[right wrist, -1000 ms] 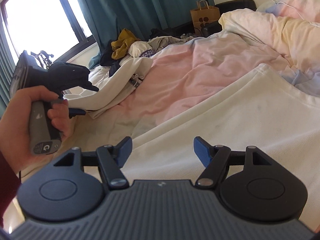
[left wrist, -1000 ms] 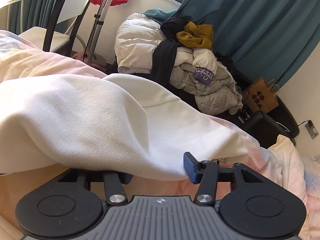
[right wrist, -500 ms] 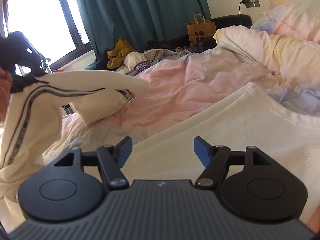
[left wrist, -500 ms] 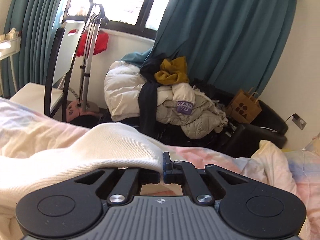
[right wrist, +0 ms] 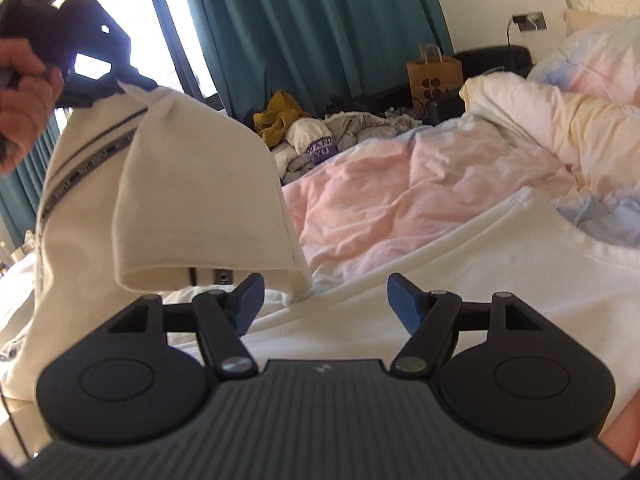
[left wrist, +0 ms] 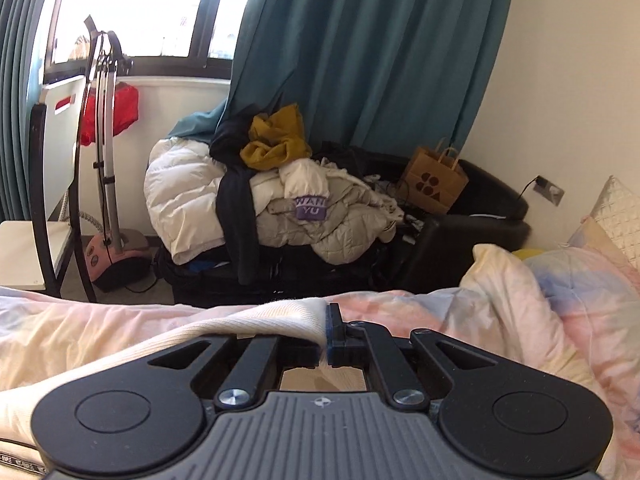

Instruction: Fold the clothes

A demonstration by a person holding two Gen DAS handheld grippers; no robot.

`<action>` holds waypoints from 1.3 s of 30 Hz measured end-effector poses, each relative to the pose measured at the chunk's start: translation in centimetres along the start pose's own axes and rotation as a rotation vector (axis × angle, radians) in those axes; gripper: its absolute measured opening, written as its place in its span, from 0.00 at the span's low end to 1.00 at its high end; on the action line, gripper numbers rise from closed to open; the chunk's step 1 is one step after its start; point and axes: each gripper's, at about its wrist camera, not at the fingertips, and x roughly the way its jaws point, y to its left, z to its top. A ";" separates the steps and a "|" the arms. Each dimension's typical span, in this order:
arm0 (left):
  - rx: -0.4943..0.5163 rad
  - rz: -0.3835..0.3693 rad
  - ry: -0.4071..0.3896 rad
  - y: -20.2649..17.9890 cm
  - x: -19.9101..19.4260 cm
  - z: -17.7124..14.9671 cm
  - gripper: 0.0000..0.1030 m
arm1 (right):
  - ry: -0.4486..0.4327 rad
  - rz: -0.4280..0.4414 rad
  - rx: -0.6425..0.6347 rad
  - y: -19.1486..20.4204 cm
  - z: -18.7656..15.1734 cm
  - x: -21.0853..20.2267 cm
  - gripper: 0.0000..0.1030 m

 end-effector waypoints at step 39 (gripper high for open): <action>-0.336 0.089 -0.040 20.6 -18.6 -26.0 0.72 | 0.172 0.104 0.026 1.1 -0.4 7.3 0.69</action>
